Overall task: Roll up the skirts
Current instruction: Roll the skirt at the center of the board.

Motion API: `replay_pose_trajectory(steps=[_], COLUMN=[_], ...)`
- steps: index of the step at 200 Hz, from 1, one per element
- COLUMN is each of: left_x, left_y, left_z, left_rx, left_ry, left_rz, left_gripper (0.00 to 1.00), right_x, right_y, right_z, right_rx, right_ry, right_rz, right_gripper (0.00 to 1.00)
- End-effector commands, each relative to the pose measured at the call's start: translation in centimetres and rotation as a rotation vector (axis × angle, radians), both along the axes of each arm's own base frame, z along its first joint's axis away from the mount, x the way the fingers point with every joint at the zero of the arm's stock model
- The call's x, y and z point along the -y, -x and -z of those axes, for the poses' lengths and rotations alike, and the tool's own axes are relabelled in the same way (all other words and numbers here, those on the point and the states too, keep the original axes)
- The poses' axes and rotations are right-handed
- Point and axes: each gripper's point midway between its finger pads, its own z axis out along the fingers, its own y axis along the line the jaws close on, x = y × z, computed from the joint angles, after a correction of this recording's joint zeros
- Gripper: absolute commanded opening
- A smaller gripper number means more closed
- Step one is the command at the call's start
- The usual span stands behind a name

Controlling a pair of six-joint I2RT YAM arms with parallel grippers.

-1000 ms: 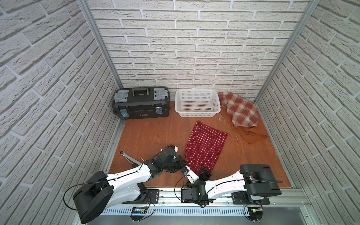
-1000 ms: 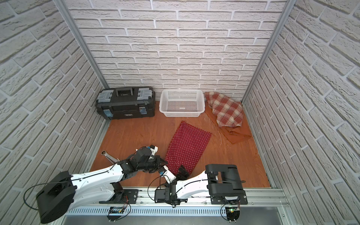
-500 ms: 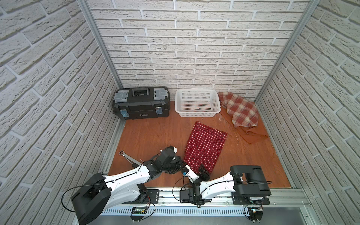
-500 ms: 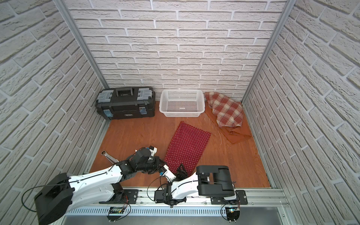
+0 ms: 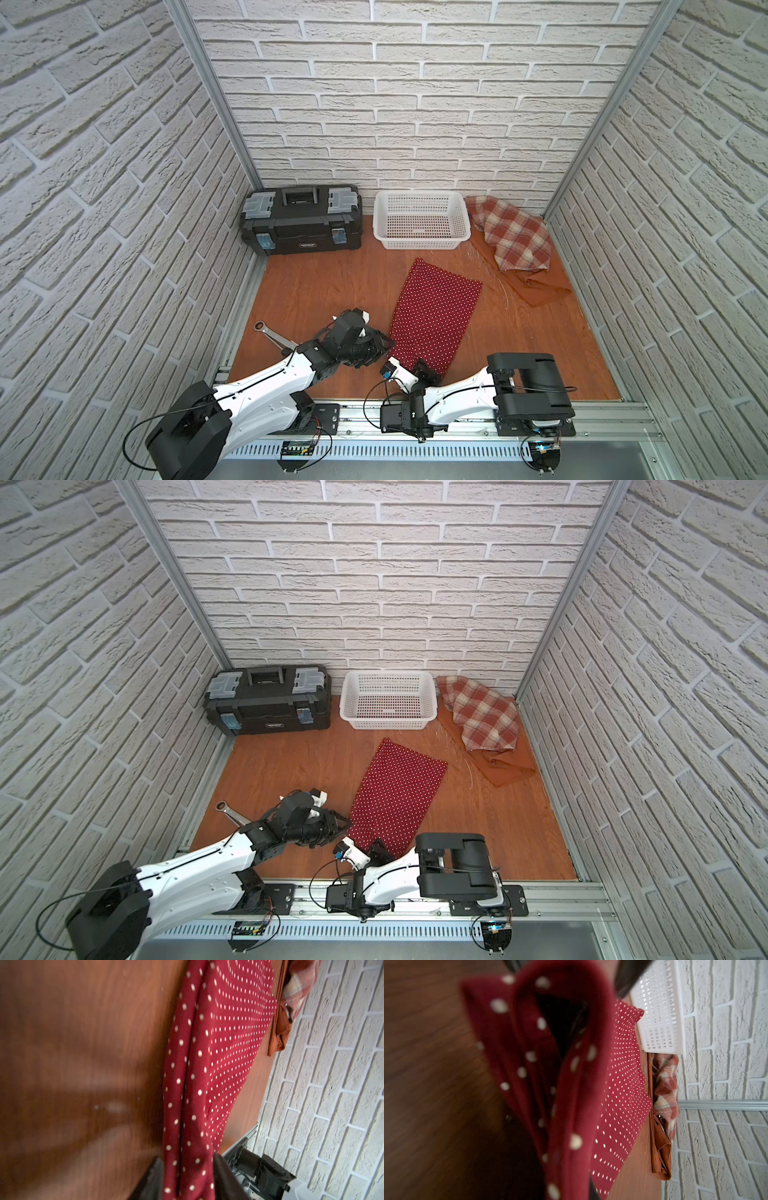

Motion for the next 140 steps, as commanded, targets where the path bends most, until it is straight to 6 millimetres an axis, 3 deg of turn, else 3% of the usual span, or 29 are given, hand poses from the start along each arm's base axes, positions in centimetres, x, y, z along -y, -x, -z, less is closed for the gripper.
replay_pose_trajectory(steps=[1, 14, 62, 119, 140], left_x=[-2.0, -3.4, -8.3, -7.9, -7.5], left_y=[-0.8, -1.5, -3.4, -3.3, -3.2], left_z=[-0.3, -1.1, -4.0, -3.4, -3.5], left_rx=[0.027, 0.055, 0.166, 0.171, 0.188], left_ry=[-0.029, -0.036, -0.044, -0.014, -0.026], left_rz=[-0.026, -0.061, -0.198, -0.177, -0.159], left_gripper=[0.73, 0.8, 0.81, 0.8, 0.8], right_x=[-1.8, -2.5, -5.3, -5.7, -5.5], right_y=[1.0, 1.4, 1.8, 2.0, 1.2], right_z=[0.3, 0.3, -1.8, -1.5, -1.6], right_rx=[-0.122, -0.182, -0.423, -0.867, -0.956], right_ry=[0.008, 0.0, -0.202, -0.528, -0.646], right_rz=[-0.065, -0.092, -0.135, -0.095, -0.052], right_gripper=[0.02, 0.02, 0.02, 0.02, 0.03])
